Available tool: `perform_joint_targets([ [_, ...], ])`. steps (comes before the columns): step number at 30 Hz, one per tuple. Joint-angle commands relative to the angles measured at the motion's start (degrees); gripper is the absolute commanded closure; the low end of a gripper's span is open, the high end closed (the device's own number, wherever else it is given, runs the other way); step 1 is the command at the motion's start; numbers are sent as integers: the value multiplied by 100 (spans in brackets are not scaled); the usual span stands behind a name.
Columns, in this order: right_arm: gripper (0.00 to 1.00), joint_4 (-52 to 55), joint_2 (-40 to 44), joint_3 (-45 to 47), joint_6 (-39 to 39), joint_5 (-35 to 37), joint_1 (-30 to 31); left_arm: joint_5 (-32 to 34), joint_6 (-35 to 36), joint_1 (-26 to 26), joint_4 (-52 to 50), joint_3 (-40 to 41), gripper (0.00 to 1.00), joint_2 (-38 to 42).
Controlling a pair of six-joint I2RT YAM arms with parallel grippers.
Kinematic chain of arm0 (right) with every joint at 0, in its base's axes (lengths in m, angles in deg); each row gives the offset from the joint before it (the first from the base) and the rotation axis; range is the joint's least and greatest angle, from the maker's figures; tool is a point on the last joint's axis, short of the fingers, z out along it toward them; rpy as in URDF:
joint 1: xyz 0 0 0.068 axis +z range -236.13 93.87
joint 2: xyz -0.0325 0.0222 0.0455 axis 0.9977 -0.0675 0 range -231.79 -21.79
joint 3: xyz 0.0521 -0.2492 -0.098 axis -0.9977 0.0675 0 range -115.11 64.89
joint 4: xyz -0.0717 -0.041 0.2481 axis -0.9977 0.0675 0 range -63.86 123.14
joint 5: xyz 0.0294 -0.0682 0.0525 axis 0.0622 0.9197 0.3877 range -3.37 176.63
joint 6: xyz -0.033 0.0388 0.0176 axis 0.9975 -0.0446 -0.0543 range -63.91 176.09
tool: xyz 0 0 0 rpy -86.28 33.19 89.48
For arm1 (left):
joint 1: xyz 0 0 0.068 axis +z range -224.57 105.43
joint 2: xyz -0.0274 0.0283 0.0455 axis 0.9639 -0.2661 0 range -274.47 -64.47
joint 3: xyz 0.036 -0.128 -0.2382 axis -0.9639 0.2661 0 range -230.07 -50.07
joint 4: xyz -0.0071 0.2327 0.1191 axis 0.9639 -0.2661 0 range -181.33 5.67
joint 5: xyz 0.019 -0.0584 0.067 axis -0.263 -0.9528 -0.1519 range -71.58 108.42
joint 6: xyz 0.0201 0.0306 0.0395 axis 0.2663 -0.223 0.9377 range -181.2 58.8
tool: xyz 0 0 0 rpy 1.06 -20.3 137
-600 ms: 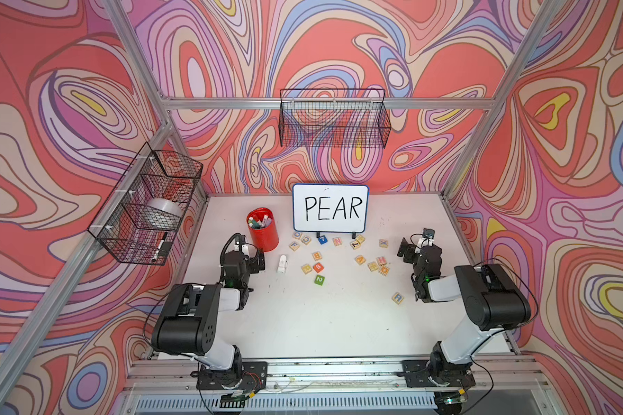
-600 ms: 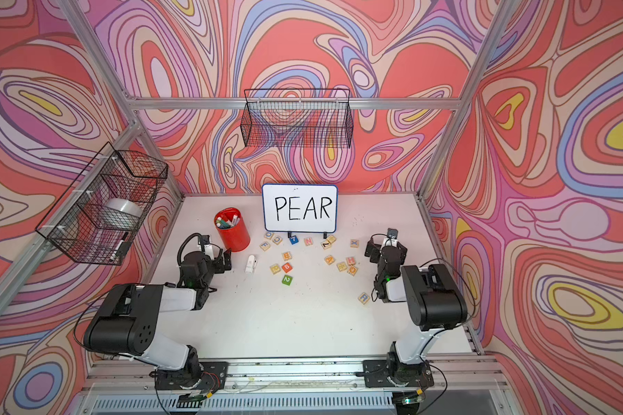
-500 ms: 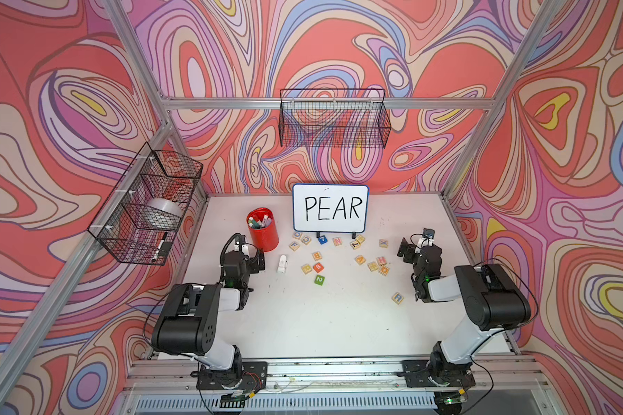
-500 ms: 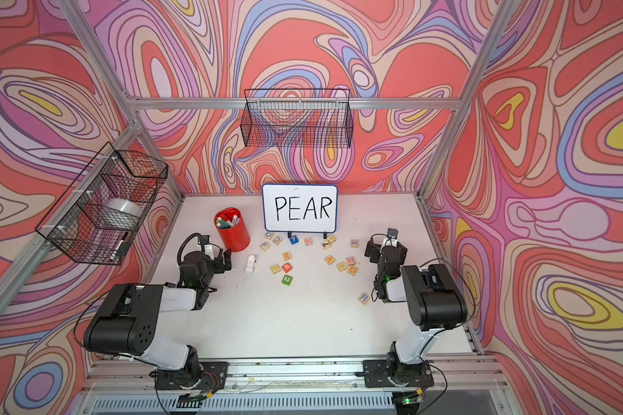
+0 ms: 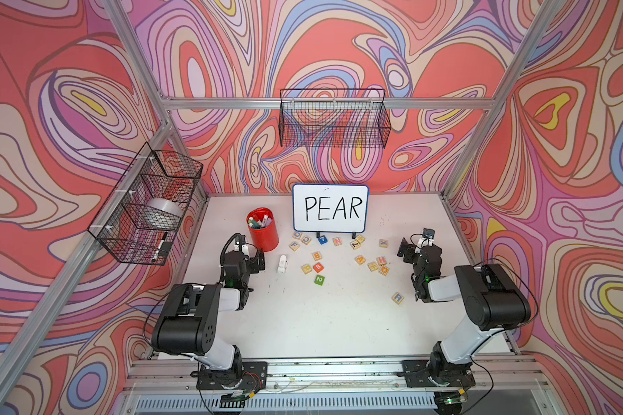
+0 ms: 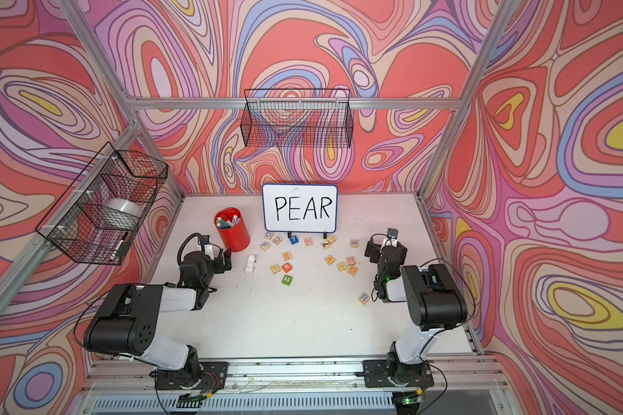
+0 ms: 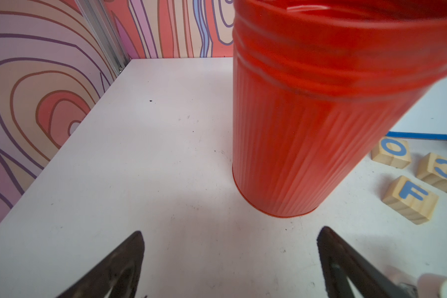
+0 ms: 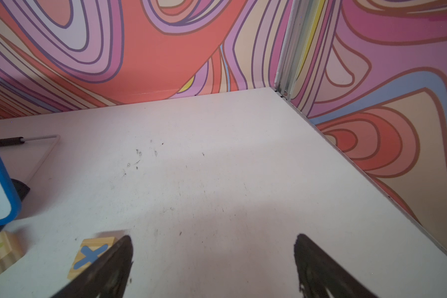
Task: Spell the uppercase word “pear” with letter blocks
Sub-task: Pick up the letter block from the center of the board.
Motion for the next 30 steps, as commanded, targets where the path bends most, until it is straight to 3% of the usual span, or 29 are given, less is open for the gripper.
perform_joint_targets([
  [1, 2, -39, 8, -30, 17, -31, -17, -6, 15, 29, 90, -12, 0, 29],
  [25, 2, -37, 15, -34, 27, -50, -18, -11, 37, 29, 97, -4, 0, 80],
  [27, 2, 446, 204, -205, 36, -72, -16, -118, 89, 14, -787, -275, 0, 503],
  [30, 2, 1981, 644, -805, 52, -230, -20, -118, 57, 5, -2327, -1038, 0, 1112],
])
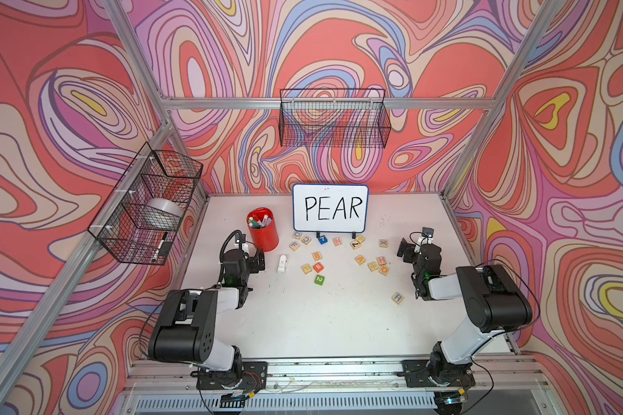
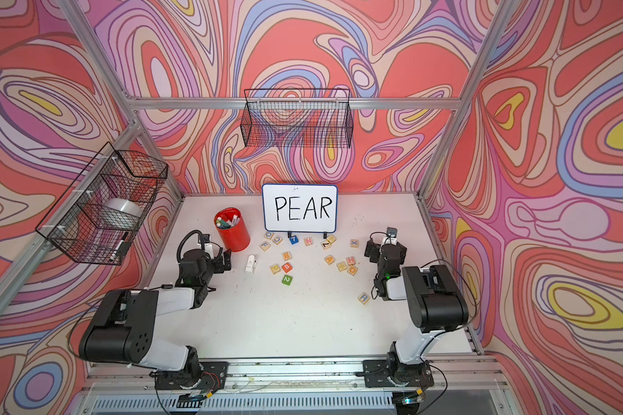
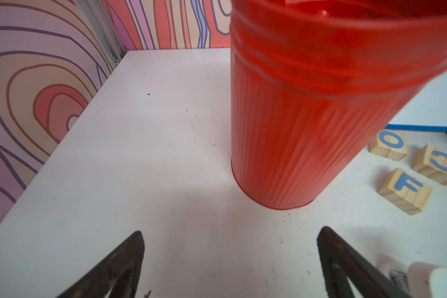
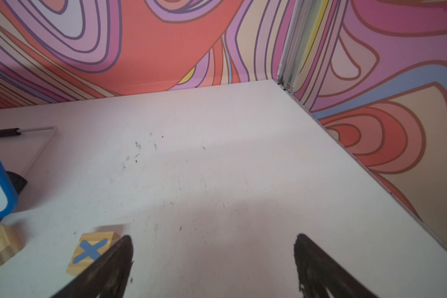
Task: Spell the uppercase word “pear” with letter blocks
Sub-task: Pick up the letter block from the center of the board.
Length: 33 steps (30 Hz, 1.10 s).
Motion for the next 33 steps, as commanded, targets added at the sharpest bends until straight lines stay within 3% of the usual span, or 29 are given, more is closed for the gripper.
perform_joint_targets([
  [1, 2, 1572, 554, -699, 18, -280, -19, -143, 9, 5, -1413, -805, 0, 711],
  [4, 2, 2896, 932, -1275, -421, -837, 10, -101, -543, -141, -2578, -1323, 0, 1141],
  [7, 2, 3862, 1229, -1743, -1137, -1313, 171, 390, -1227, -625, -3751, -1899, 0, 1410],
  [9, 2, 4051, 1423, -1829, -1687, -1542, 408, 498, -1563, -1137, -4087, -2079, 0, 1502],
  [11, 2, 4121, 1563, -1817, -2136, -1634, 755, 208, -2056, -1521, -4337, -2207, 0, 1488],
  [15, 2, 4018, 1775, -1640, -3197, -1808, 1608, -55, -3517, -2291, -4798, -2326, 0, 1370],
  [18, 1, 3967, 1848, -1511, -3969, -1815, 2103, 47, -4200, -3033, -4818, -2255, 0, 1376],
  [23, 2, 3711, 1942, -1275, -4851, -1511, 2936, 336, -4757, -3874, -4864, -2284, 0, 1359],
  [26, 2, 3872, 2001, -1320, -4869, -1092, 3410, 567, -4763, -4181, -4897, -2309, 0, 1381],
  [31, 2, 3972, 2222, -1271, -5155, -526, 3590, 188, -4630, -4229, -4118, -2015, 0, 1400],
  [33, 2, 4813, 2184, -1428, -5618, -159, 3591, 258, -4804, -4193, -4435, -2117, 0, 1338],
])
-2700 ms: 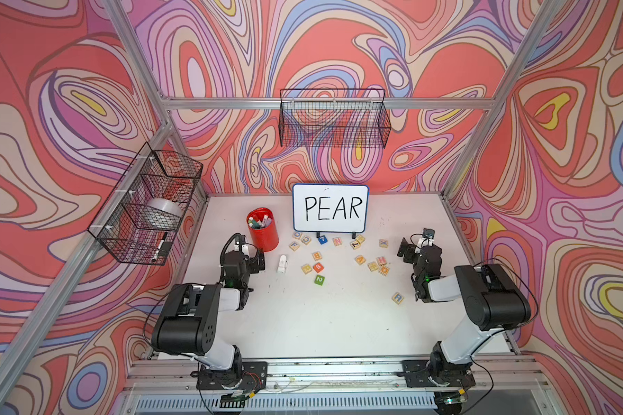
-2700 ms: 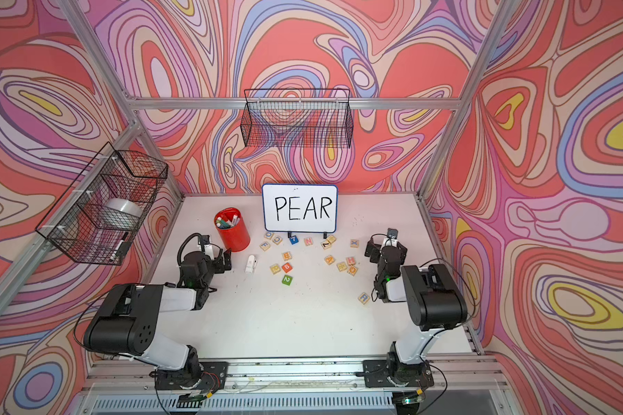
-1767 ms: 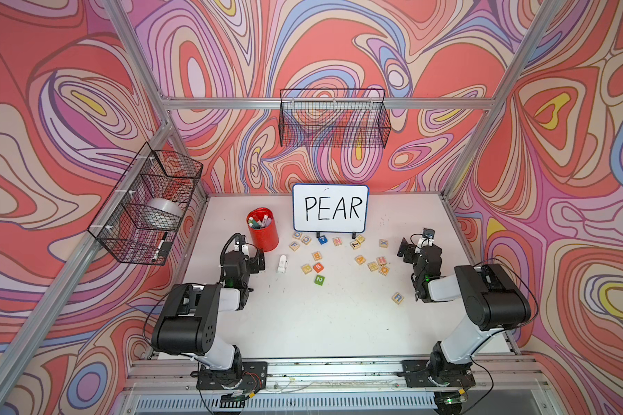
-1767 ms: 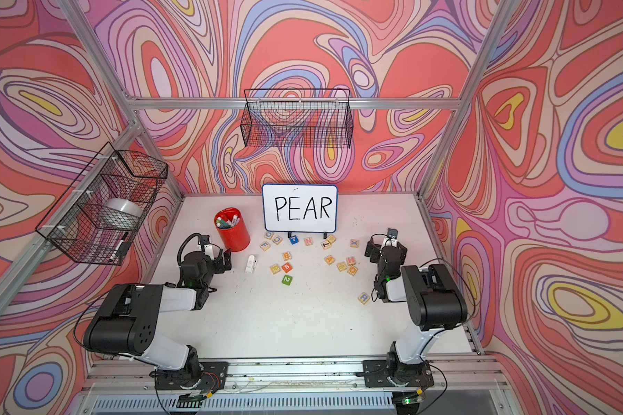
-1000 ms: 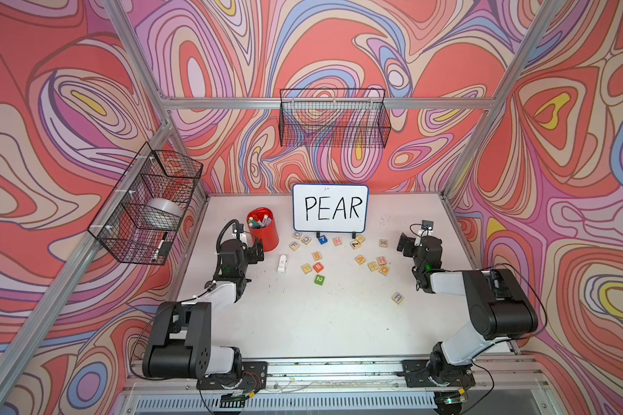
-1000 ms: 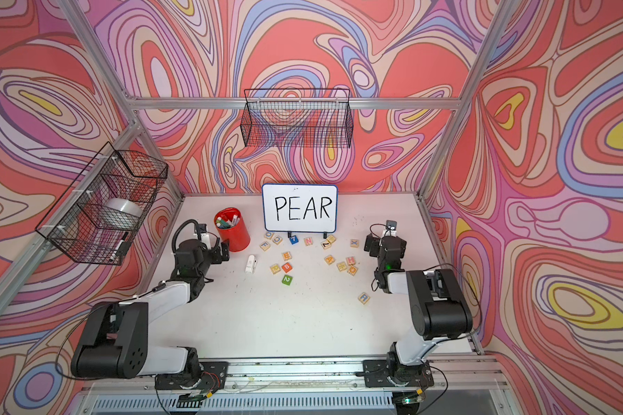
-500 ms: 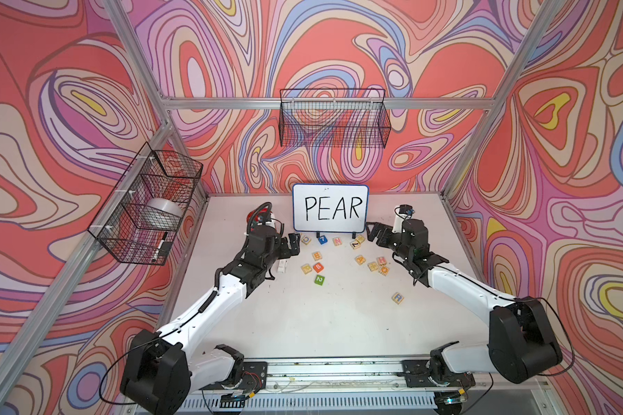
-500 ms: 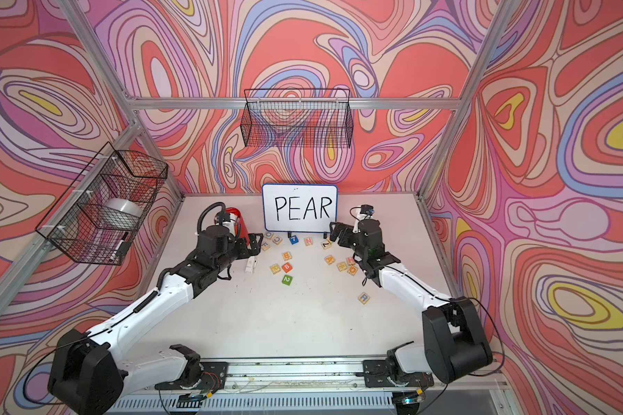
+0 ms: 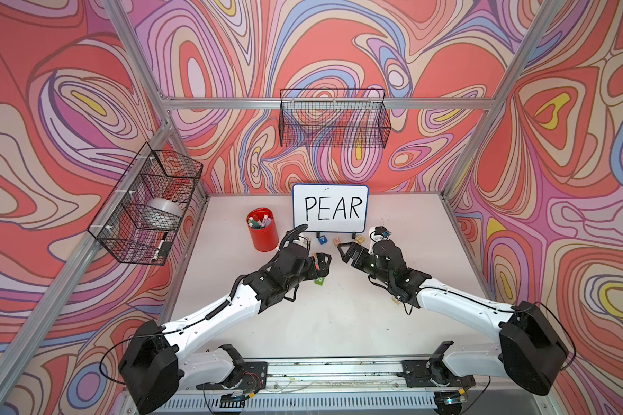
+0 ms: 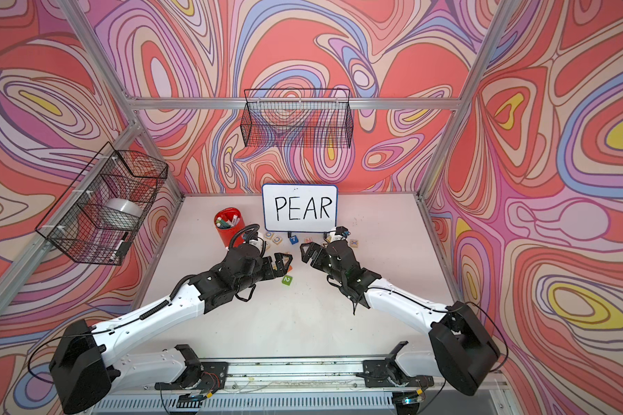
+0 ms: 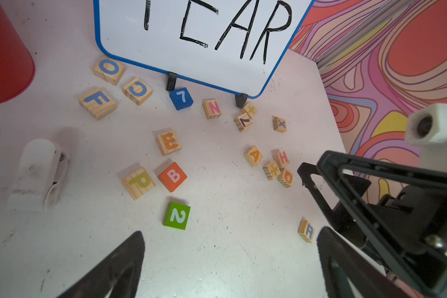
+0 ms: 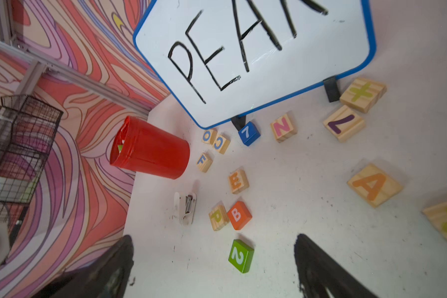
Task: Spell the uppercase word “pear” with letter blocks
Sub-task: Pick up the letter block from the center of the board.
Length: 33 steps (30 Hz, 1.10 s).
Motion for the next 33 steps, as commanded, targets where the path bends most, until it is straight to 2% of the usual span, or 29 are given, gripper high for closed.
perform_joint_targets([
  [1, 2, 965, 22, -183, -704, 735, -21, 118, -358, 56, -270, -65, 0, -69],
  [4, 2, 541, -73, -224, -208, 477, -34, -96, 234, 110, -46, -233, 0, -183],
  [7, 2, 1639, -482, -942, -130, 1300, -62, 631, 544, 118, -584, -764, 0, -492],
  [10, 2, 2769, -955, -1796, 205, 2166, -65, 867, 980, 119, -1232, -1317, 0, -881],
  [14, 2, 3126, -1203, -2300, 812, 2714, -138, 1020, 937, 116, -1967, -1696, 0, -1440],
  [15, 2, 3122, -1192, -2325, 891, 2774, -177, 922, 1031, 119, -2021, -1723, 0, -1561],
  [18, 2, 2940, -1032, -2185, 1025, 2786, -305, 138, 2279, 119, -1773, -1638, 0, -1809],
  [21, 2, 2836, -808, -1937, 999, 2794, -451, 59, 3098, 176, -1825, -1470, 0, -1923],
  [27, 2, 3046, -483, -1652, 831, 2976, -613, -606, 3507, 740, -1846, -1209, 0, -2096],
  [33, 2, 3125, -502, -1601, 648, 2970, -627, -714, 3929, 954, -1651, -1279, 2, -2497],
])
